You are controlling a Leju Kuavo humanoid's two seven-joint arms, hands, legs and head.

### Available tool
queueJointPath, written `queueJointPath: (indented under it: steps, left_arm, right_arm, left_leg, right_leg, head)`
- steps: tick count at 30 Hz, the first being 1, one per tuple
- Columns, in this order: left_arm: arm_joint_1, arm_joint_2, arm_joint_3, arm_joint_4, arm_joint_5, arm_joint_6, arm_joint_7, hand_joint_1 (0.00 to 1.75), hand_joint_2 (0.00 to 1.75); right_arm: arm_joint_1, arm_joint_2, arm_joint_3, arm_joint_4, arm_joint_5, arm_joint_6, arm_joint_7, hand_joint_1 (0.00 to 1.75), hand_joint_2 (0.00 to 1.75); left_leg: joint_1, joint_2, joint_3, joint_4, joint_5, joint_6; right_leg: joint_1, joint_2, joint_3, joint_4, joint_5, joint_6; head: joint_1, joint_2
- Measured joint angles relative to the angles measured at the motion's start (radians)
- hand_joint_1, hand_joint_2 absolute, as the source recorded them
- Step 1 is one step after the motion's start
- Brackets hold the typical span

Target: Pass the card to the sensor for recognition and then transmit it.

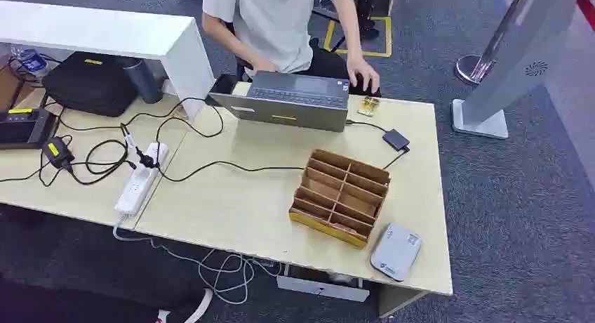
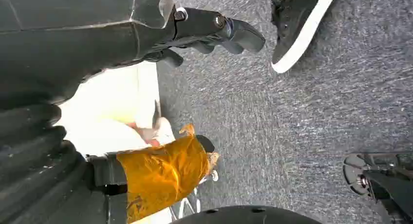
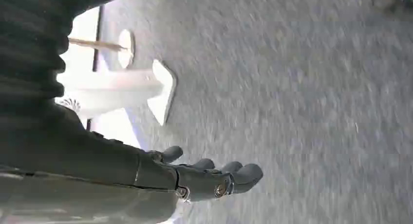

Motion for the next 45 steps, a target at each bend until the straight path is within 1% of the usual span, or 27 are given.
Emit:
queueJointPath:
  steps: [1,2,3,4,6,7,11,15,16,19,22,26,30,34,35,36,37,41,44,45]
  left_arm:
    - [-0.002,0.0,0.008,0.002,-0.007,0.003,0.005,0.0,1.75]
    - [-0.003,0.001,0.014,0.003,-0.018,0.006,0.011,0.0,1.75]
    - [-0.003,0.002,0.017,0.004,-0.025,0.006,0.014,0.0,1.75]
    - [-0.003,0.004,0.023,0.005,-0.034,0.006,0.016,0.0,1.75]
    - [-0.002,0.009,0.031,0.005,-0.048,0.003,0.016,0.0,1.75]
    - [-0.003,0.012,0.036,0.005,-0.053,-0.001,0.016,0.0,1.75]
    - [-0.004,0.019,0.047,0.005,-0.072,-0.016,0.016,0.0,1.75]
    - [-0.005,0.023,0.063,0.005,-0.088,-0.032,0.018,0.0,1.75]
    - [-0.004,0.024,0.064,0.006,-0.092,-0.038,0.018,0.0,1.75]
    - [-0.006,0.025,0.079,0.012,-0.094,-0.053,0.018,0.0,1.75]
    - [-0.005,0.022,0.087,0.013,-0.088,-0.061,0.016,0.0,1.75]
    - [-0.005,0.02,0.095,0.013,-0.086,-0.071,0.0,0.0,1.75]
    - [-0.005,0.017,0.096,0.013,-0.088,-0.067,-0.049,0.0,1.75]
    - [-0.006,0.013,0.096,0.014,-0.095,-0.064,-0.104,0.0,1.75]
    - [-0.006,0.012,0.096,0.015,-0.095,-0.065,-0.113,0.0,0.0]
    - [-0.007,0.012,0.096,0.018,-0.097,-0.068,-0.123,0.0,0.0]
    - [-0.008,0.012,0.096,0.019,-0.097,-0.073,-0.129,0.0,1.75]
    - [-0.008,0.006,0.096,0.022,-0.098,-0.092,-0.16,0.0,1.75]
    - [-0.01,-0.003,0.097,0.024,-0.093,-0.111,-0.178,0.0,1.75]
    - [-0.01,-0.009,0.098,0.024,-0.09,-0.117,-0.186,0.0,1.75]
  right_arm:
    - [-0.004,-0.002,-0.009,0.0,0.006,-0.024,-0.001,0.0,1.75]
    - [-0.008,-0.025,-0.027,0.0,0.005,-0.059,-0.012,0.0,1.75]
    - [-0.011,-0.029,-0.037,0.001,0.005,-0.07,-0.024,0.0,1.75]
    - [-0.016,-0.057,-0.053,-0.001,0.0,-0.089,-0.04,0.0,1.75]
    - [-0.028,-0.11,-0.083,-0.017,-0.02,-0.106,-0.072,0.0,1.75]
    - [-0.033,-0.144,-0.096,-0.033,-0.029,-0.107,-0.083,0.0,1.75]
    - [-0.051,-0.238,-0.12,-0.13,-0.081,-0.09,-0.104,0.0,1.75]
    - [-0.055,-0.293,-0.119,-0.211,-0.148,-0.075,-0.104,0.0,1.75]
    - [-0.056,-0.315,-0.117,-0.237,-0.171,-0.076,-0.105,0.0,1.75]
    - [-0.073,-0.371,-0.089,-0.294,-0.197,-0.078,-0.109,0.0,1.75]
    - [-0.102,-0.426,-0.043,-0.343,-0.212,-0.058,-0.107,0.0,1.75]
    - [-0.192,-0.514,0.034,-0.372,-0.215,-0.036,-0.101,0.0,1.75]
    - [-0.294,-0.582,0.109,-0.369,-0.211,-0.038,-0.106,0.0,1.75]
    - [-0.406,-0.613,0.183,-0.359,-0.187,-0.051,-0.132,0.0,1.75]
    - [-0.431,-0.615,0.201,-0.356,-0.18,-0.052,-0.139,0.0,1.75]
    - [-0.455,-0.618,0.223,-0.354,-0.17,-0.056,-0.147,0.0,1.75]
    - [-0.472,-0.618,0.235,-0.354,-0.164,-0.059,-0.153,0.0,1.75]
    - [-0.567,-0.606,0.309,-0.356,-0.129,-0.063,-0.182,0.0,1.75]
    - [-0.627,-0.577,0.38,-0.386,-0.106,-0.06,-0.195,0.0,1.75]
    - [-0.652,-0.559,0.415,-0.403,-0.097,-0.056,-0.197,0.0,1.75]
  left_leg:
    - [0.0,0.0,0.0,0.0,0.0,0.0]
    - [0.0,0.0,0.0,0.0,0.0,0.0]
    - [-0.001,0.0,0.0,0.0,0.0,0.0]
    - [-0.001,0.0,0.0,0.0,0.0,0.0]
    - [-0.001,0.0,-0.001,0.0,0.0,0.001]
    - [-0.002,0.0,-0.001,0.001,0.0,0.001]
    - [-0.002,0.0,0.0,0.002,0.0,0.001]
    - [-0.002,0.0,0.0,0.002,0.0,0.001]
    - [-0.002,0.0,-0.001,0.002,0.0,0.001]
    - [-0.002,0.001,0.0,0.001,0.0,0.001]
    - [-0.003,0.0,0.0,0.001,0.0,0.001]
    - [-0.003,0.0,0.0,0.002,0.001,0.003]
    - [-0.003,0.0,-0.001,0.002,0.002,0.004]
    - [-0.003,0.0,-0.001,0.002,0.002,0.004]
    - [-0.003,0.0,-0.001,0.002,0.002,0.004]
    - [-0.003,-0.001,-0.001,0.002,0.002,0.004]
    - [-0.003,-0.002,-0.001,0.002,0.003,0.004]
    - [-0.003,-0.005,-0.003,0.001,0.003,0.003]
    - [-0.003,-0.005,-0.003,0.001,0.004,0.003]
    - [-0.003,-0.005,-0.003,0.001,0.004,0.003]
  right_leg:
    - [0.0,0.0,0.0,0.0,0.0,0.0]
    - [0.0,0.0,0.0,0.0,0.0,0.0]
    - [-0.001,0.0,0.0,0.0,0.0,0.0]
    - [-0.001,0.0,0.0,0.0,0.0,0.0]
    - [-0.001,0.0,0.001,0.0,0.0,0.0]
    - [-0.001,0.0,0.001,0.0,0.001,0.001]
    - [-0.002,0.0,0.001,-0.001,0.001,0.002]
    - [-0.002,0.0,0.001,-0.001,0.001,0.002]
    - [-0.002,0.0,0.001,-0.001,0.001,0.002]
    - [-0.002,0.001,0.0,0.0,0.001,0.002]
    - [-0.003,0.001,0.001,0.0,0.001,0.002]
    - [-0.003,0.001,0.001,0.0,0.002,0.003]
    - [-0.003,0.0,0.001,0.0,0.002,0.003]
    - [-0.003,0.0,0.001,0.0,0.003,0.003]
    - [-0.003,0.0,0.001,0.0,0.002,0.003]
    - [-0.003,-0.001,0.001,0.0,0.002,0.003]
    - [-0.003,-0.002,0.001,0.0,0.002,0.003]
    - [-0.002,-0.005,0.001,0.001,0.002,0.003]
    - [-0.002,-0.004,0.001,0.001,0.002,0.003]
    - [-0.002,-0.004,0.001,0.001,0.002,0.003]
  head:
    - [0.0,0.0]
    - [-0.001,0.0]
    - [0.001,0.0]
    - [-0.003,0.0]
    - [-0.001,0.0]
    - [-0.002,0.0]
    - [-0.002,0.0]
    - [-0.002,0.0]
    - [-0.003,0.0]
    - [-0.003,0.0]
    - [-0.003,0.0]
    - [-0.002,0.0]
    - [-0.002,0.0]
    - [-0.002,0.0]
    - [-0.002,0.0]
    - [-0.002,0.0]
    - [-0.002,0.0]
    - [-0.002,0.0]
    - [-0.002,0.0]
    - [-0.002,0.0]
